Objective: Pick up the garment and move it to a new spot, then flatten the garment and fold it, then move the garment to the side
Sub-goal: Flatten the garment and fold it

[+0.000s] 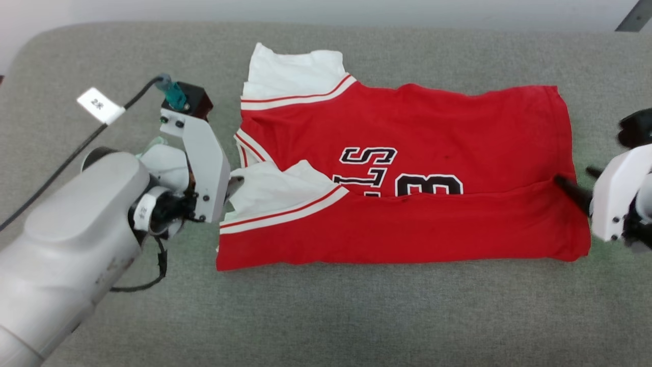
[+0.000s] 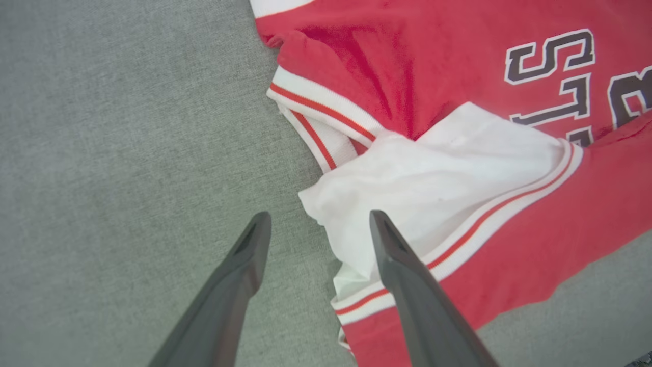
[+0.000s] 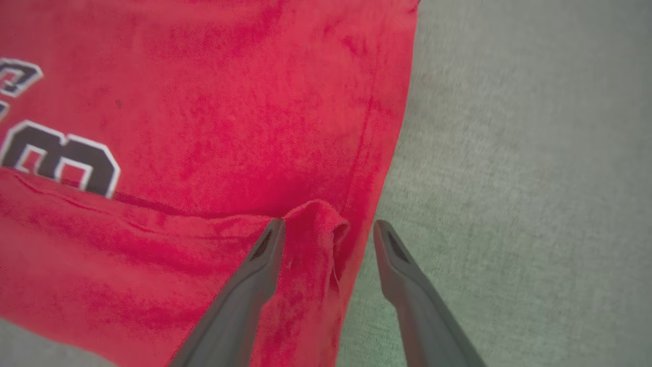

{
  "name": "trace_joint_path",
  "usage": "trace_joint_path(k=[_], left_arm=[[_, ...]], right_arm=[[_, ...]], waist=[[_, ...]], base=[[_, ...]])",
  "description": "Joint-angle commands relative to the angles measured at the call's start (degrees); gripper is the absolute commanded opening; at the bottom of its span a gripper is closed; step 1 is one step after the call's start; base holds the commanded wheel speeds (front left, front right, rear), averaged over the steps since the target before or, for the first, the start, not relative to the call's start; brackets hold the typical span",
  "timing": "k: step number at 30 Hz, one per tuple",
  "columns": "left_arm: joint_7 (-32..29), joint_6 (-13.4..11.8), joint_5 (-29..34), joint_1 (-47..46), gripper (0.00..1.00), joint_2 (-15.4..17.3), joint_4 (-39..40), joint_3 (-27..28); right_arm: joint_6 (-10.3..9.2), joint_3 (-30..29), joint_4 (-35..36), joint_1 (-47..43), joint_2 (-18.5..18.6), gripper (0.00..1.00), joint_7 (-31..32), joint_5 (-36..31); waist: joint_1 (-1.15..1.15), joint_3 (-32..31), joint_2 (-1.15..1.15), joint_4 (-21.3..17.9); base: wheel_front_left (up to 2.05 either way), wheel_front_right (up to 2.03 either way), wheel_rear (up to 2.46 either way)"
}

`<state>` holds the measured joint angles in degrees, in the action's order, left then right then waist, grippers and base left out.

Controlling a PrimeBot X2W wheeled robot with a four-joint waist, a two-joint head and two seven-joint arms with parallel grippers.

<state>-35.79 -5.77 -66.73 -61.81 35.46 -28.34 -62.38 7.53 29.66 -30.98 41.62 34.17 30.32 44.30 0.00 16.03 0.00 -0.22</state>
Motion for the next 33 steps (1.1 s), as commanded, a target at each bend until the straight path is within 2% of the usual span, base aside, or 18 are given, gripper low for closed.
trace_joint_path(k=[1, 8, 15, 22, 28, 29, 30, 31, 33], left_arm=[[-0.57, -1.12, -0.26, 1.09, 1.00, 0.53, 0.98, -0.05], [-4.97, -6.51, -2.40, 3.97, 1.00, 3.22, 7.41, -0.36], [-8.56, -11.43, -4.28, 7.57, 1.00, 5.76, 11.64, -1.15], [-9.84, -14.54, -6.18, 11.08, 1.00, 6.45, 11.68, -1.49], [-9.16, -14.69, -8.03, 13.69, 1.00, 5.27, 7.60, -0.95], [-8.93, -14.53, -8.83, 14.17, 0.92, 4.70, 6.92, -0.56], [-8.70, -13.94, -8.89, 14.32, 0.24, 4.31, 6.33, -0.63], [-8.51, -13.61, -8.91, 14.44, 0.00, 4.12, 5.67, -0.69], [-9.36, -12.94, -9.33, 14.70, 0.00, 3.69, 4.99, -1.06]], right_arm=[[-0.09, -1.51, 0.36, -0.70, 0.07, 1.00, -2.04, -0.52], [-0.09, -7.97, 6.04, -4.00, -1.61, 1.00, -16.02, -5.78], [-0.09, -18.62, 14.30, -9.88, -5.80, 1.00, -29.36, -14.50], [-0.09, -29.31, 24.83, -17.81, -12.25, 1.00, -33.33, -22.73], [-0.09, -34.28, 31.25, -24.59, -17.61, 1.00, -29.58, -24.51], [-0.09, -34.03, 31.88, -25.68, -18.05, 1.00, -28.02, -23.86], [-0.08, -33.00, 32.65, -26.74, -17.91, 1.00, -26.32, -23.07], [-0.09, -32.56, 33.17, -27.89, -17.90, 1.00, -24.36, -22.21], [-0.09, -31.52, 33.60, -30.22, -17.53, 1.00, -19.58, -20.79]], waist=[[0.00, -0.89, 0.00, 0.39], [0.00, -2.56, 0.00, -0.30], [0.00, -3.19, 0.00, -2.47], [0.00, -2.44, 0.00, -4.52], [0.00, -1.52, 0.00, -5.58], [0.00, -1.39, 0.00, -5.71], [0.00, -1.26, 0.00, -5.82], [0.00, -1.18, 0.00, -5.90], [0.00, -1.05, 0.00, -5.89]], base=[[0.00, 0.00, 0.00], [0.00, 0.00, 0.00], [0.00, 0.00, 0.00], [0.00, 0.00, 0.00], [0.00, 0.00, 0.00], [0.00, 0.00, 0.00], [0.00, 0.00, 0.00], [0.00, 0.00, 0.00], [0.00, 0.00, 0.00]])
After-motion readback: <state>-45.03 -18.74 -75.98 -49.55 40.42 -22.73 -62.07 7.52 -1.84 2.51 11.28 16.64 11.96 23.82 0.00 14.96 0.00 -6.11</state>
